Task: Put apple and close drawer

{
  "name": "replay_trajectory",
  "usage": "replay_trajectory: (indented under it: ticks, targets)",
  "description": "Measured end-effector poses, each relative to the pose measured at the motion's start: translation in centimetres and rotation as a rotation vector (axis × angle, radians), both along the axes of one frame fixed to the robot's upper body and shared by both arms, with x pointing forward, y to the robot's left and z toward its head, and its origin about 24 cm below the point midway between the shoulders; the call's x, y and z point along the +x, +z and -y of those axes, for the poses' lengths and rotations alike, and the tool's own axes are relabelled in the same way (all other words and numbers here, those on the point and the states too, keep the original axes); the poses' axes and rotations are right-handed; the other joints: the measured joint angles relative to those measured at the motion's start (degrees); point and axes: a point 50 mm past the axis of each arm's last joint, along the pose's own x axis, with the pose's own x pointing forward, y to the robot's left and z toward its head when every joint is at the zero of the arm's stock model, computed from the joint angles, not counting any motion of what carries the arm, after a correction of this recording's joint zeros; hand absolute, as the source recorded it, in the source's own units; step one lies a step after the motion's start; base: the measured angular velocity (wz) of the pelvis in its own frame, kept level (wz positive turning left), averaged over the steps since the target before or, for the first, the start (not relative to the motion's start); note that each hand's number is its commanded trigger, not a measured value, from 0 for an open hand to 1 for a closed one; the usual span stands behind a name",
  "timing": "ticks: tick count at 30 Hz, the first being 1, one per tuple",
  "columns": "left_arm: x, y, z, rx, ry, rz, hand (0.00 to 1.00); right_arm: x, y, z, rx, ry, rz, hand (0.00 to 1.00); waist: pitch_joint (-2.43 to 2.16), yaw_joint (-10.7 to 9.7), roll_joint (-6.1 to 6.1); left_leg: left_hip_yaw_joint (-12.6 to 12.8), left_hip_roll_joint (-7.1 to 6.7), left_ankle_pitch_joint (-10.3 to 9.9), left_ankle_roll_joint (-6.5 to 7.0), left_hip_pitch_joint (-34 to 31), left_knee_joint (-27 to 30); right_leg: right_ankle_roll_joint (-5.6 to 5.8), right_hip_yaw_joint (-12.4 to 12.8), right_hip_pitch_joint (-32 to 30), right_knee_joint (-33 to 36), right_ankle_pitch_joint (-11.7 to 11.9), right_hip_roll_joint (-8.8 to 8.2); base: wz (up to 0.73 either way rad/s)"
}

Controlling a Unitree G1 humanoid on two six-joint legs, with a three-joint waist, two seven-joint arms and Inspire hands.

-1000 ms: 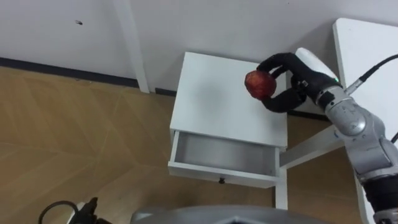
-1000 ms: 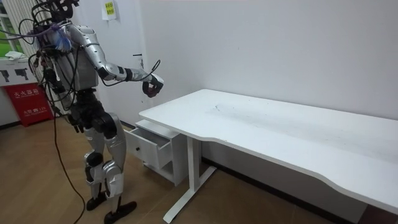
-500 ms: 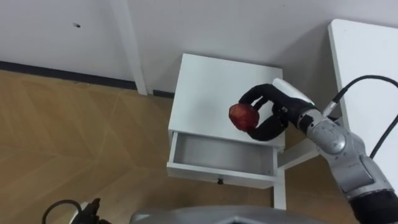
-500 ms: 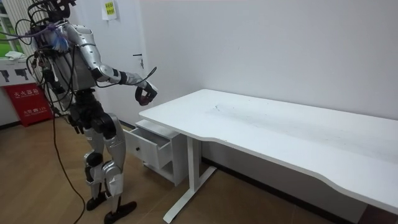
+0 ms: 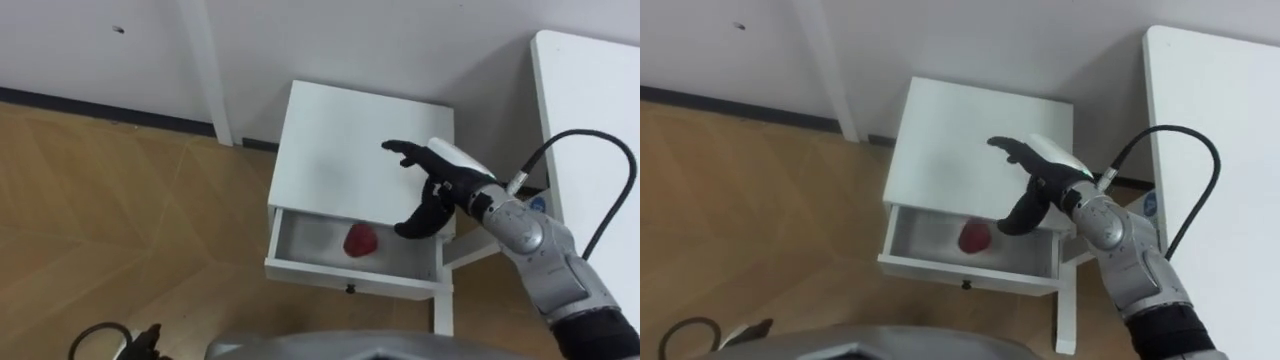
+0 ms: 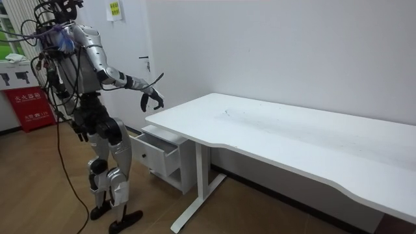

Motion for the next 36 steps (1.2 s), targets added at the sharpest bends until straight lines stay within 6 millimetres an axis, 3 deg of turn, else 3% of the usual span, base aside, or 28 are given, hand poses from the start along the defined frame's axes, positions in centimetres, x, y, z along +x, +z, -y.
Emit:
replay_trajectory:
  ticks: [10,13,14,19,23,28,30,31,32,33,34,35,36]
  targets:
    - [-0.1,0.0,0.2,-0.005,0.006,0.004,0.00,-0.8,-1.1,0.4,-0.004,-0.022,-0.052,0.00,-0.11,-0.1,0.35,0.0,0.00,0.0,0.01,0.0,0.0,0.00,-0.2,0.0,0.0,0.0,-0.08,0.00]
    - [-0.3,-0.2,0.6,-0.015,0.011,0.001,0.00,-1.0,-1.4,0.5,-0.008,-0.027,-0.064,0.00,-0.30,-0.1,0.70,0.0,0.00,0.0,0.01,0.0,0.0,0.00,-0.2,0.0,0.0,0.0,-0.07,0.00]
    - [-0.4,-0.2,0.8,-0.020,0.016,-0.001,0.00,-1.0,-1.5,0.7,-0.012,-0.031,-0.071,0.00,-0.56,-0.2,0.70,0.0,0.00,0.0,0.01,0.0,0.1,0.00,0.0,0.1,0.0,0.0,-0.08,0.00]
    - [-1.1,-0.3,0.8,-0.023,0.058,-0.007,0.00,-1.8,-3.3,2.2,-0.011,-0.135,-0.129,0.00,-0.41,-0.3,1.02,-0.1,0.00,0.0,0.01,1.9,-0.3,0.07,0.5,2.0,-0.2,0.0,-0.06,0.02]
    - [-1.6,-0.2,0.6,0.005,0.090,0.001,0.00,-4.6,-6.5,4.5,-0.017,-0.323,-0.239,0.00,-0.38,-0.4,0.84,-0.1,-0.05,0.0,0.06,2.3,-0.2,0.10,0.4,2.5,-0.2,-0.1,-0.18,0.01]
    - [-2.6,-0.6,1.2,0.019,0.128,-0.022,0.00,-10.6,-10.5,7.2,0.021,-0.681,-0.415,0.00,-0.44,-1.0,1.83,0.0,-0.20,-0.3,0.33,2.1,0.1,0.15,0.0,2.6,0.0,-0.1,-0.79,0.01]
    - [-3.1,-0.8,1.8,0.004,0.143,-0.032,0.00,-13.0,-11.1,8.1,-0.012,-0.790,-0.444,0.00,-0.61,-3.2,2.46,-0.2,-0.70,-1.2,0.69,1.6,1.6,1.06,-1.3,2.8,0.8,-0.8,-1.54,0.14]
    - [-3.3,-0.8,1.9,0.002,0.148,-0.038,0.00,-13.2,-11.2,8.1,-0.027,-0.797,-0.442,0.00,-0.44,-4.0,3.05,-0.1,-0.94,-1.6,0.82,1.3,2.4,1.21,-1.6,2.8,1.6,-1.2,-1.85,0.45]
    - [-3.3,-0.9,2.0,-0.003,0.160,-0.039,0.00,-14.1,-11.4,8.4,-0.043,-0.837,-0.443,0.00,-0.78,-5.7,3.15,0.6,-1.16,-2.5,1.22,0.6,4.2,1.80,-3.0,2.1,4.5,-2.5,-2.89,0.63]
    - [-3.0,-0.9,2.1,-0.006,0.161,-0.038,0.00,-14.6,-11.4,8.9,-0.053,-0.887,-0.448,0.00,-0.83,-6.4,4.07,1.4,-1.41,-3.1,1.62,-0.1,5.7,2.54,-3.3,-0.3,10.9,-3.7,-4.48,0.64]
    - [-2.7,-1.0,2.2,-0.009,0.161,-0.032,0.00,-15.0,-11.4,9.3,-0.058,-0.922,-0.452,0.00,-0.83,-6.7,3.85,2.0,-1.46,-3.2,1.87,-0.1,6.1,2.62,-2.9,-2.1,15.0,-3.9,-5.24,0.55]
    - [-2.3,-0.9,2.1,-0.009,0.160,-0.022,0.00,-15.9,-11.6,9.7,-0.069,-0.981,-0.467,0.00,-0.92,-7.2,4.70,2.5,-2.07,-3.1,2.71,0.1,6.3,2.43,-1.1,-6.8,25.0,-3.4,-7.07,0.45]
    - [-2.0,-0.9,1.9,-0.002,0.159,-0.021,0.00,-17.2,-11.8,9.9,-0.087,-1.023,-0.505,0.00,-1.01,-7.8,4.80,2.7,-2.96,-3.2,3.70,0.6,6.9,2.02,1.5,-12.1,34.8,-0.6,-8.91,0.35]
